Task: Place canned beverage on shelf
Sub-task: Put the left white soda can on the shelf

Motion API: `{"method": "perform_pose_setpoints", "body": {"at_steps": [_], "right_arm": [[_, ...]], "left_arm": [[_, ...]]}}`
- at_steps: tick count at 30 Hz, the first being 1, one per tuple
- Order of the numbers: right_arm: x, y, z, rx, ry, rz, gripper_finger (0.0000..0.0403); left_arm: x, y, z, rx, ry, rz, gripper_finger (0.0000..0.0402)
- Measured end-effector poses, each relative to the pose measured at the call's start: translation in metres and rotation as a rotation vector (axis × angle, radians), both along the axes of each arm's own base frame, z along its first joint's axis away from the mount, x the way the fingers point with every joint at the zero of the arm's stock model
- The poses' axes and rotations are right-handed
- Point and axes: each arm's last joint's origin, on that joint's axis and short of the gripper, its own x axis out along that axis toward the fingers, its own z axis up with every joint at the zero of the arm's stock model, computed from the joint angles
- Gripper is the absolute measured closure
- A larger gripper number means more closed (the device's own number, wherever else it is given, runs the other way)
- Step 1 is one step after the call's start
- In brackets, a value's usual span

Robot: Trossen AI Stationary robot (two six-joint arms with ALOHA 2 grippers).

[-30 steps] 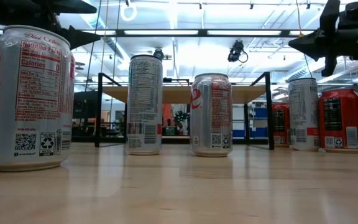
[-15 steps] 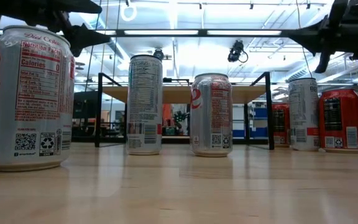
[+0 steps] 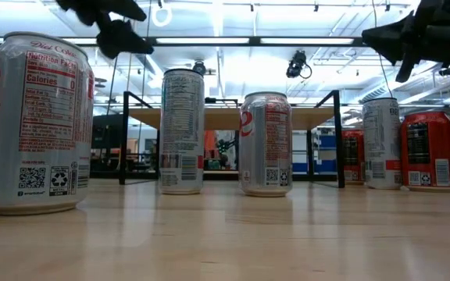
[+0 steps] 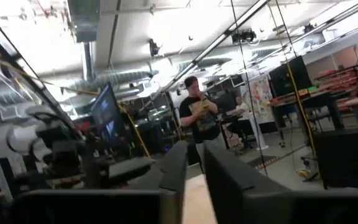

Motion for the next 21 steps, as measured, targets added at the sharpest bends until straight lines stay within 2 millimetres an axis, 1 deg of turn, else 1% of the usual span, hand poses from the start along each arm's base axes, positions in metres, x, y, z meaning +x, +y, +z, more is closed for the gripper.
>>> {"method": "perform_pose_setpoints", "body": {"at_steps": [3, 6, 9, 12, 16, 21], "right_arm": [[0.003, 0.0, -0.002, -0.003, 0.035, -0.003, 0.0273], [0.006, -0.001, -0.004, 0.0, 0.067, -0.006, 0.0221], [0.009, -0.001, 0.001, 0.012, 0.092, -0.004, 0.0187], [0.014, 0.0, 0.007, 0.031, 0.148, -0.002, 0.0176], [0.023, 0.003, 0.009, 0.055, 0.234, -0.026, 0.0178], [0.036, 0.009, 0.014, 0.052, 0.315, -0.037, 0.0181]], "left_arm": [[0.015, -0.004, 0.013, 0.035, 0.067, -0.057, 0.0059], [0.03, -0.007, 0.02, 0.069, 0.15, -0.143, 0.0059], [0.047, -0.008, 0.027, 0.106, 0.218, -0.181, 0.0059], [0.061, -0.008, 0.028, 0.146, 0.292, -0.209, 0.0059], [0.077, -0.012, 0.026, 0.196, 0.322, -0.262, 0.0059], [0.09, -0.016, 0.018, 0.174, 0.365, -0.331, 0.0059]]}}
